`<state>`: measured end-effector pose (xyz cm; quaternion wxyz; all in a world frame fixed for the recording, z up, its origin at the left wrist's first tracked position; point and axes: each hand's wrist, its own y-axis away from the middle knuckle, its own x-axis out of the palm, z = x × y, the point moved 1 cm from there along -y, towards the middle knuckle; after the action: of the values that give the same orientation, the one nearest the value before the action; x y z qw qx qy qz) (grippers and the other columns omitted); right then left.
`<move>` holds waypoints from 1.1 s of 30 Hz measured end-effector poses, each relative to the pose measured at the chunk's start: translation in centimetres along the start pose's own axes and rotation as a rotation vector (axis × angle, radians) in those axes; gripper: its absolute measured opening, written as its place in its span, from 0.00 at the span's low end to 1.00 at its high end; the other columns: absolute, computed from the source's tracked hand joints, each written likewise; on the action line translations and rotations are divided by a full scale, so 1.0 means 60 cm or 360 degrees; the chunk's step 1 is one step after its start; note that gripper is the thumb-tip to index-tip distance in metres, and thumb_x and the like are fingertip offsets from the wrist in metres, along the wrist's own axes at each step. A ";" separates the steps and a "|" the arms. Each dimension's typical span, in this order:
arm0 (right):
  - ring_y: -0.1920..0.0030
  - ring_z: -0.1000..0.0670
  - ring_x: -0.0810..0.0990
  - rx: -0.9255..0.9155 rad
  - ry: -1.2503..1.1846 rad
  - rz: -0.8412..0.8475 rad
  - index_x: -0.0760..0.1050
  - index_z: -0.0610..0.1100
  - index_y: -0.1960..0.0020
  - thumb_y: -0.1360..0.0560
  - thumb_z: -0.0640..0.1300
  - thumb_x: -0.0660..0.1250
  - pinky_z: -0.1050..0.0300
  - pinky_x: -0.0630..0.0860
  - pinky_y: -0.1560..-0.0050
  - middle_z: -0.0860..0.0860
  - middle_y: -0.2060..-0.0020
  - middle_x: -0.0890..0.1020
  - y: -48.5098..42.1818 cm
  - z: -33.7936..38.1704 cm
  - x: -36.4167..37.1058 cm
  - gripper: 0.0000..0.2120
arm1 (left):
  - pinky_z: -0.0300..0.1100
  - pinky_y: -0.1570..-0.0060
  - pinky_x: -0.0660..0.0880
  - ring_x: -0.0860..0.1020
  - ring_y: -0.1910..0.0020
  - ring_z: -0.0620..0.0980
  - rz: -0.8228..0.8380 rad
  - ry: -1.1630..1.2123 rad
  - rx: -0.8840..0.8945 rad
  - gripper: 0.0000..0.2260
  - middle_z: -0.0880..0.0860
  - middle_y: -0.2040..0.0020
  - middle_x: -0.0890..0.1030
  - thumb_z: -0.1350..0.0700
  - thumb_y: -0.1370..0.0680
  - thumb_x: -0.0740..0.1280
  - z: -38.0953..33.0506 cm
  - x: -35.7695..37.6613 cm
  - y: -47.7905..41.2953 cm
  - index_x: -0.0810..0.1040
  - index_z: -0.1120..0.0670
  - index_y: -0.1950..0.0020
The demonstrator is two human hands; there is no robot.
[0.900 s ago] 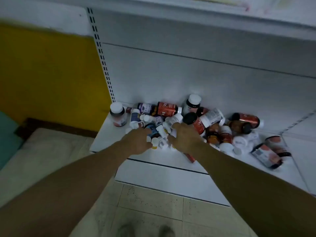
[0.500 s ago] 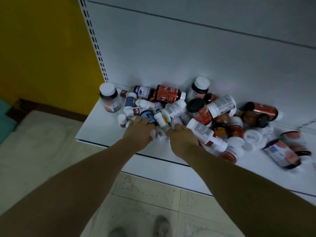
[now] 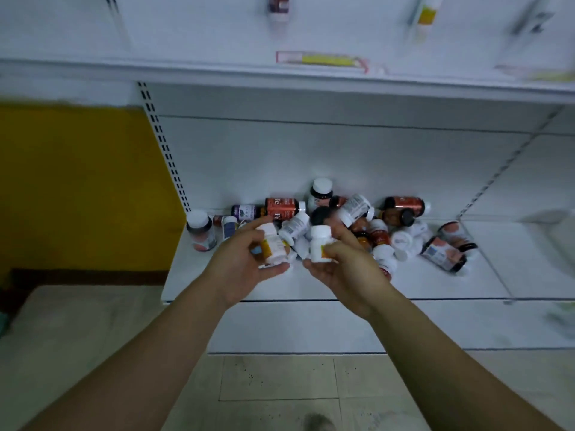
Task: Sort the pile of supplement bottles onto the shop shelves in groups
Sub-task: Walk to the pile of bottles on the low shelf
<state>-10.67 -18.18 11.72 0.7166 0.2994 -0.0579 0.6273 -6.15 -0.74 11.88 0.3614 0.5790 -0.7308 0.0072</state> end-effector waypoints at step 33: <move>0.64 0.50 0.82 -0.1190 0.0971 0.0047 0.69 0.49 0.49 0.26 0.34 0.67 0.51 0.81 0.53 0.47 0.57 0.75 0.185 0.515 -0.090 0.13 | 0.54 0.47 0.77 0.78 0.56 0.54 0.0098 -0.1331 0.1057 0.16 0.55 0.52 0.77 0.71 0.28 0.67 -0.160 0.499 0.127 0.73 0.51 0.50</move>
<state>-13.14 -37.96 38.35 0.7504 -0.1771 -0.0709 0.6328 -9.69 -19.28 38.14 -0.1637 0.5938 -0.7876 0.0174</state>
